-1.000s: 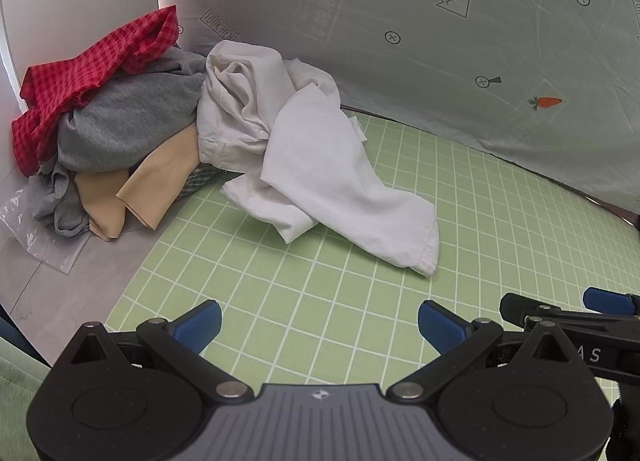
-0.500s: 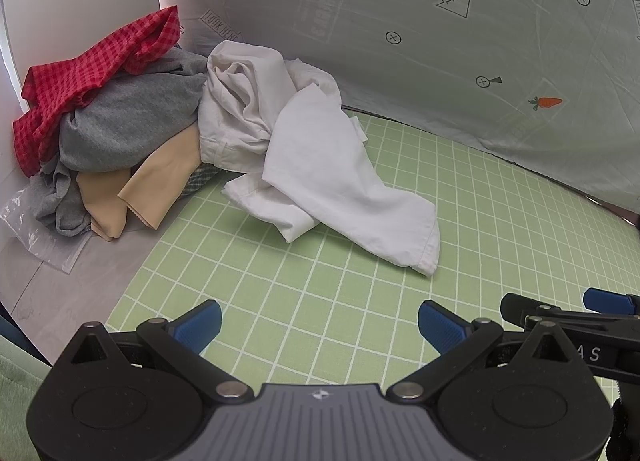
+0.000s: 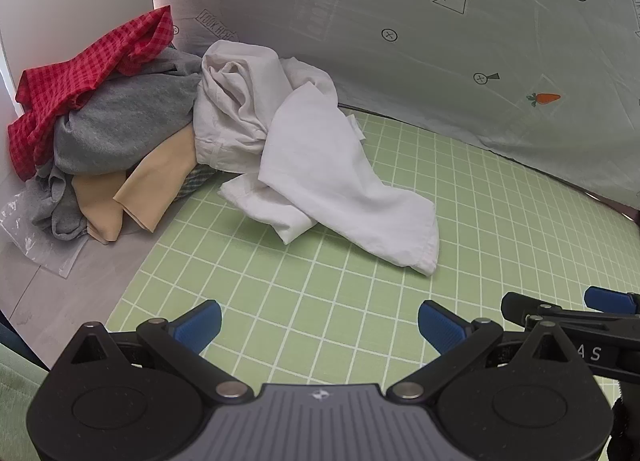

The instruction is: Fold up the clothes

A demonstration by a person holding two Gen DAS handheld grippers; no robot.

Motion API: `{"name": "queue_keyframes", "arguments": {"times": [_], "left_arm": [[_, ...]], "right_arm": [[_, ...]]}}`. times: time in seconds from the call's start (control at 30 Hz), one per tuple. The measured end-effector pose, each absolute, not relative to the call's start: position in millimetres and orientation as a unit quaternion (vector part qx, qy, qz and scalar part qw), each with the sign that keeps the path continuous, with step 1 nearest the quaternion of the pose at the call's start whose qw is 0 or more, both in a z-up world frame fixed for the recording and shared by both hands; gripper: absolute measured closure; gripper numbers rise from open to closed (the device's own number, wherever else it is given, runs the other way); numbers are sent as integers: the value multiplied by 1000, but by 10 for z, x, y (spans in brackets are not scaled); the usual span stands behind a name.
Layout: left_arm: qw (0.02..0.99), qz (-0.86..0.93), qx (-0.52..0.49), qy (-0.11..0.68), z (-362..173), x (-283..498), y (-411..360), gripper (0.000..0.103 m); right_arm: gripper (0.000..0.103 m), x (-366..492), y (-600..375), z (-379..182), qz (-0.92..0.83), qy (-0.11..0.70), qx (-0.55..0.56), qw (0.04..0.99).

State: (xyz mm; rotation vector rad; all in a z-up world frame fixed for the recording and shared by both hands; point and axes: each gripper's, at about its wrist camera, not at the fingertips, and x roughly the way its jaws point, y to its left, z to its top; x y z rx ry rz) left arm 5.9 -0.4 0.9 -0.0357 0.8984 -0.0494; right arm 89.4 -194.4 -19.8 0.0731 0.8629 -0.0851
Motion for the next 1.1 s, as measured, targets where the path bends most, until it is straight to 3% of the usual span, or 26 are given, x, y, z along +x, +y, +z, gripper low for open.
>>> {"name": "queue_keyframes", "arguments": {"times": [0.7,1.1], "left_arm": [[893,-27,2,449,-166,720,116,0],[864,-15,2,503,-584,1453,288,0]], "right_arm": [[2,1465,-1845,-344,-55,431,33,900],[2,2184,-1904,-786,-82,470,27,878]]}}
